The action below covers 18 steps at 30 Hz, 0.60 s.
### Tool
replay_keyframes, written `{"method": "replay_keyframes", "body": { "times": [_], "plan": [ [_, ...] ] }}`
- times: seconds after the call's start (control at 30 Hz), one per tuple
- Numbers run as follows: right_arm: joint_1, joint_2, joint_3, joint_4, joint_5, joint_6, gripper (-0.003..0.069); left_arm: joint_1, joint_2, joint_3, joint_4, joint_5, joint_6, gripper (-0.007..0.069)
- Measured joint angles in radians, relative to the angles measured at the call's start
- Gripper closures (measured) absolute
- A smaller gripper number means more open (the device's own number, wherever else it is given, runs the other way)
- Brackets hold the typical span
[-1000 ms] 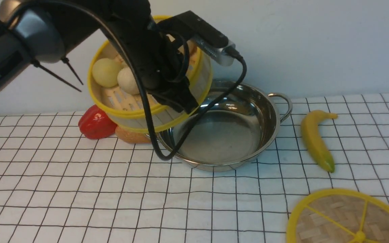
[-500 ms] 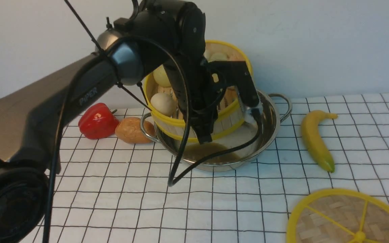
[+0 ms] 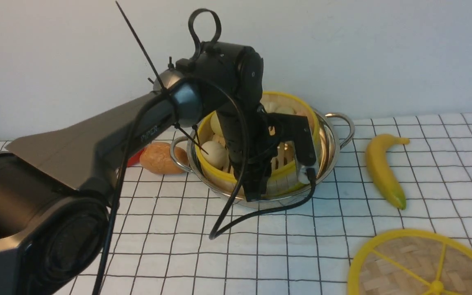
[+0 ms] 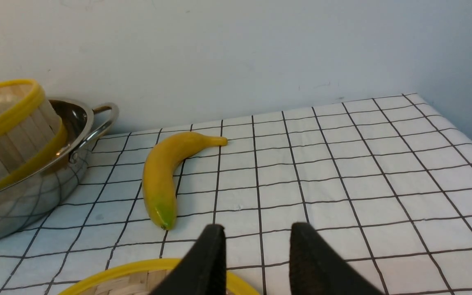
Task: Place the steamer in the pot on the white tablecloth, and put the lid on the steamer.
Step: 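Place the bamboo steamer basket with dumplings into the steel pot with the left gripper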
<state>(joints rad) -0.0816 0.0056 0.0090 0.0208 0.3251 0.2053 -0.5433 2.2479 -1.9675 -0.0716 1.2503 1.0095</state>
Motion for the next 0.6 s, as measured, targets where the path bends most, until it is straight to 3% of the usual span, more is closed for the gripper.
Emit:
{"method": "replay_keyframes", "body": {
  "times": [0.13,0.27,0.3,0.37,0.5,0.6],
  "plan": [
    [0.0,0.0,0.0,0.0,0.0,0.0,0.0419,0.0,0.024,0.0,0.001,-0.036,0.002,0.058],
    [0.0,0.0,0.0,0.0,0.0,0.0,0.0419,0.0,0.023,-0.011,-0.01,-0.05,0.002,0.0481],
    [0.0,0.0,0.0,0.0,0.0,0.0,0.0419,0.0,0.021,-0.017,-0.022,-0.056,0.002,0.0389],
    [0.0,0.0,0.0,0.0,0.0,0.0,0.0419,0.0,0.018,-0.019,-0.023,-0.055,0.001,0.0321],
    [0.0,0.0,0.0,0.0,0.0,0.0,0.0419,0.0,0.018,-0.061,0.017,-0.041,-0.059,0.0099],
    [0.0,0.0,0.0,0.0,0.0,0.0,0.0419,0.0,0.018,-0.124,0.058,-0.037,-0.151,0.0022]
  ]
}}
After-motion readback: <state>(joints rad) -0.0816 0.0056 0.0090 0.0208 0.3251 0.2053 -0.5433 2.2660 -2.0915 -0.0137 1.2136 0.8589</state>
